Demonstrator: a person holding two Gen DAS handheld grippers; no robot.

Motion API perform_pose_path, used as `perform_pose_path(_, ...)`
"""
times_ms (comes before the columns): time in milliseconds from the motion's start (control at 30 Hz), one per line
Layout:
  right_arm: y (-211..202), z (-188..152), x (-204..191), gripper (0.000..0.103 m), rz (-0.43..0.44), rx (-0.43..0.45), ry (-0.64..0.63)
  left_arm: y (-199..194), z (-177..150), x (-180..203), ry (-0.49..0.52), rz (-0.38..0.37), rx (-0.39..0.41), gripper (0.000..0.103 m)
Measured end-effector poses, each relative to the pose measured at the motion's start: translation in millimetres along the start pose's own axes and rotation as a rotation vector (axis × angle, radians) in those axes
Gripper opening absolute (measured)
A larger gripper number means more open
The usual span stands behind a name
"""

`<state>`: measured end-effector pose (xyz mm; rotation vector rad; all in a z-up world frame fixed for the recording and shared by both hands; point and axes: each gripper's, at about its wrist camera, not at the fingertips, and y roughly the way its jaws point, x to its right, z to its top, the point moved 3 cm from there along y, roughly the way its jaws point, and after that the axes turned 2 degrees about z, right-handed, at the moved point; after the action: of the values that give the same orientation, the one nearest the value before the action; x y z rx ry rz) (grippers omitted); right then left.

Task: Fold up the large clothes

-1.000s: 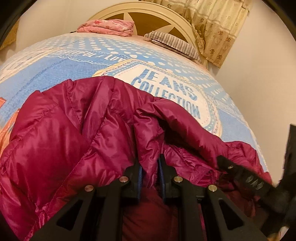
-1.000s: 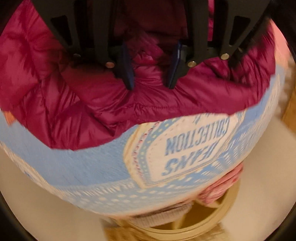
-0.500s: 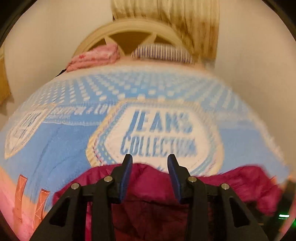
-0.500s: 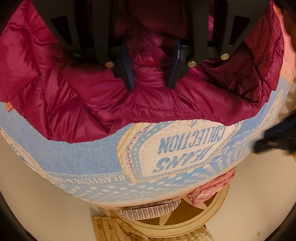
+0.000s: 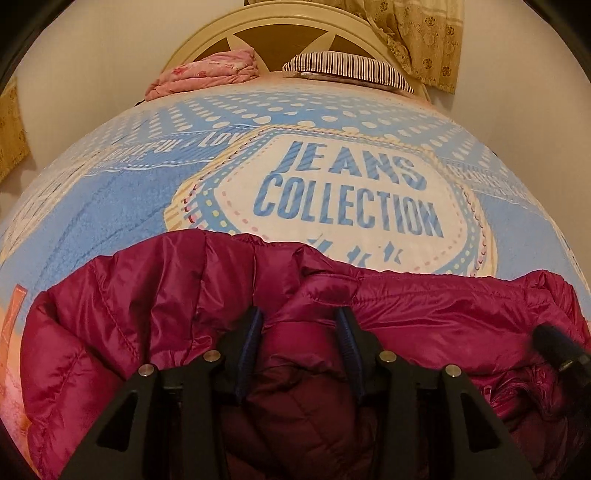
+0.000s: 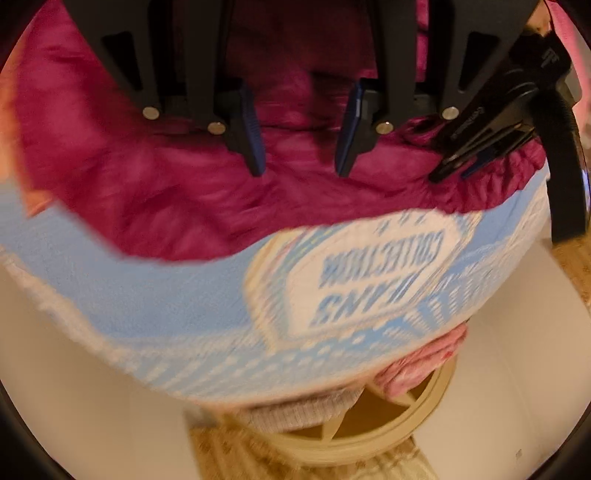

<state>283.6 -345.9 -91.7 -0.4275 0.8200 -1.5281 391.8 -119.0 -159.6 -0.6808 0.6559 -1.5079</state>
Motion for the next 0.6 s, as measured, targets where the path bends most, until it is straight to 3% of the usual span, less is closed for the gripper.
perform_pose_path(100,14.0,-9.2,12.9,0.039,-0.027,-0.060,-0.017,-0.6,0.6,-1.3,0.002,0.000,0.001,0.044)
perform_pose_path(300,23.8,-14.5,-6.4,0.041,-0.148,-0.030,-0.147,-1.8,-0.6,2.6,0.003,0.001,0.002,0.045)
perform_pose_path(500,18.1,-15.5,-2.6,0.043,-0.135,-0.024,-0.145,-4.6,-0.1,2.6,-0.005,-0.015,-0.001,0.046)
perform_pose_path(600,-15.1,-17.1,-7.1,0.043,-0.144,0.033,-0.145,-24.3,-1.7,-6.3,-0.005,-0.063,-0.017,0.046)
